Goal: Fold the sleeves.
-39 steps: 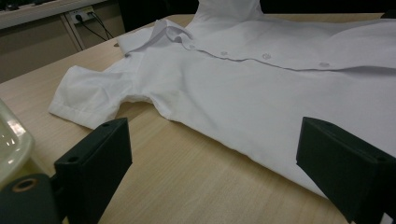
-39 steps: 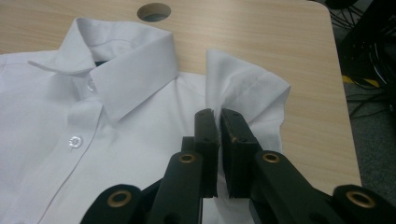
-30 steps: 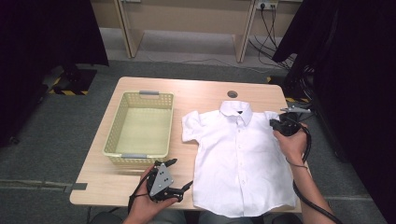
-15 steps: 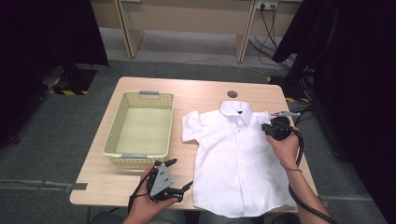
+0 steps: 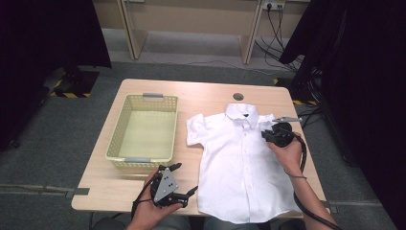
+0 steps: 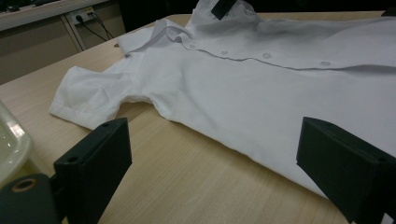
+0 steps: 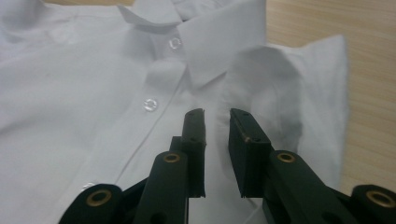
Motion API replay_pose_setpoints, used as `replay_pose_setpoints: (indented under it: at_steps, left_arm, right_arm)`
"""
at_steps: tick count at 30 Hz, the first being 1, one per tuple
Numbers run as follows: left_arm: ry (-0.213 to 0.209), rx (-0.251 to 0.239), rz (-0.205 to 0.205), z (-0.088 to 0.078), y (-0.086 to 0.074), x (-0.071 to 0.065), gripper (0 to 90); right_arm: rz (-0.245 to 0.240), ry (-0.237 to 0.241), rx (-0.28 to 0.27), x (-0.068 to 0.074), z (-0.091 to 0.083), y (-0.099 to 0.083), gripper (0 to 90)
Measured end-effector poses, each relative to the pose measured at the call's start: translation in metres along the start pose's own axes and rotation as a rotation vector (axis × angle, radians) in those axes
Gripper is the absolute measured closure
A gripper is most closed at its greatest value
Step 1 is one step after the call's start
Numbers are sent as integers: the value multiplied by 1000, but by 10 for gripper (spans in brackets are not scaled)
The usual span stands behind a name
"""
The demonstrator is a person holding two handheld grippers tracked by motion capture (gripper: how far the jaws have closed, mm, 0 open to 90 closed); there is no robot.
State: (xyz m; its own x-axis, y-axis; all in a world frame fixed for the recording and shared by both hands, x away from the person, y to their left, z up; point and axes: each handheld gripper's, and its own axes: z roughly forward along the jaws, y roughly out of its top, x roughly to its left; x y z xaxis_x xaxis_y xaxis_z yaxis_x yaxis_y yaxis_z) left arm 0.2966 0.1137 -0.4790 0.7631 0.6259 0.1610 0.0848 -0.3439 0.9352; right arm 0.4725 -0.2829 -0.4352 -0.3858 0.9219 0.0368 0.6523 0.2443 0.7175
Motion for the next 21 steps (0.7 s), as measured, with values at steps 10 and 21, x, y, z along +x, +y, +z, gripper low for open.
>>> replay_pose_setpoints:
  at_steps: [10, 21]
  left_arm:
    - [0, 1, 2, 0, 0, 0, 98]
    - [1, 3, -4, 1, 0, 0, 98]
  right_arm:
    - [22, 26, -97, 0, -28, 14, 676]
    - [94, -74, 64, -29, -15, -17, 631]
